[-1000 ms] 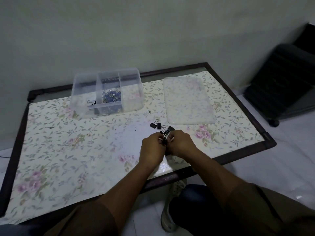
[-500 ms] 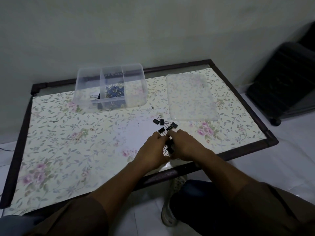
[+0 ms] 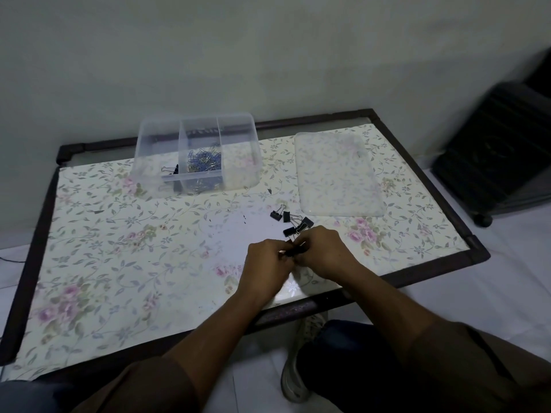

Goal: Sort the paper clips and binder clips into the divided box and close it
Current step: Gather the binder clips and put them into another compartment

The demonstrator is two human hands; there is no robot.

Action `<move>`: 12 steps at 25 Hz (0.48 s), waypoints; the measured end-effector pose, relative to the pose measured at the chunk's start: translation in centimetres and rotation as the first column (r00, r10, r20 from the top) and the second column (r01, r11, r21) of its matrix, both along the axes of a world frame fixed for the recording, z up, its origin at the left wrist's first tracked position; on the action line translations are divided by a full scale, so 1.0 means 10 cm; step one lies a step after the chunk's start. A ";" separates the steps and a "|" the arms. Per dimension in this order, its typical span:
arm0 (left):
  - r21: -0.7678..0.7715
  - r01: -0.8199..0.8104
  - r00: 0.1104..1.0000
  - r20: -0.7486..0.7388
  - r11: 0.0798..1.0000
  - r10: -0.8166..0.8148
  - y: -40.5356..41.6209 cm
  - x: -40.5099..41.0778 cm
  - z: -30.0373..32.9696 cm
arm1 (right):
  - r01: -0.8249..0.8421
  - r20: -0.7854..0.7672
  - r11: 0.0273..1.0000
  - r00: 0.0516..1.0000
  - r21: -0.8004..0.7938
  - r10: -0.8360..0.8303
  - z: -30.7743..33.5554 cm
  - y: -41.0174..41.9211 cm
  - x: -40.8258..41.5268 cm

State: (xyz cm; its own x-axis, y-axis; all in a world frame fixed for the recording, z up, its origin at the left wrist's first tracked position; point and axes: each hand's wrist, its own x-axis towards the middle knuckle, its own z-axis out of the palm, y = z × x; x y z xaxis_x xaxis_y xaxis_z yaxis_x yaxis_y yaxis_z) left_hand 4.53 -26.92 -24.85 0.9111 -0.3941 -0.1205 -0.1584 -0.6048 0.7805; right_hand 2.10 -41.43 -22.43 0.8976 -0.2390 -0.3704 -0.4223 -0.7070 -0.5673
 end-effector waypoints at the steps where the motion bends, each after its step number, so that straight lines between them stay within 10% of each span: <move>1: -0.037 -0.030 0.999 -0.025 0.999 0.029 0.01 0.02 -0.01 | 0.040 0.010 0.999 0.999 0.027 -0.040 -0.01 0.01 0.00; 12: -0.495 -0.368 0.930 -0.220 0.788 0.295 0.67 0.63 0.43 | 0.015 0.333 0.994 0.942 0.105 -0.050 0.58 0.75 0.69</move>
State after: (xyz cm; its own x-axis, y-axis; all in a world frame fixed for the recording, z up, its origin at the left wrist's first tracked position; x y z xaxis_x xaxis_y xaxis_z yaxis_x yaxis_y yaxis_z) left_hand 10.80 -20.22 -20.53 0.9885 -0.1064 -0.1071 0.0964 -0.1011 0.9902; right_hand 8.99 -33.90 -16.65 0.9661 -0.2474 -0.0733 -0.2176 -0.6288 -0.7465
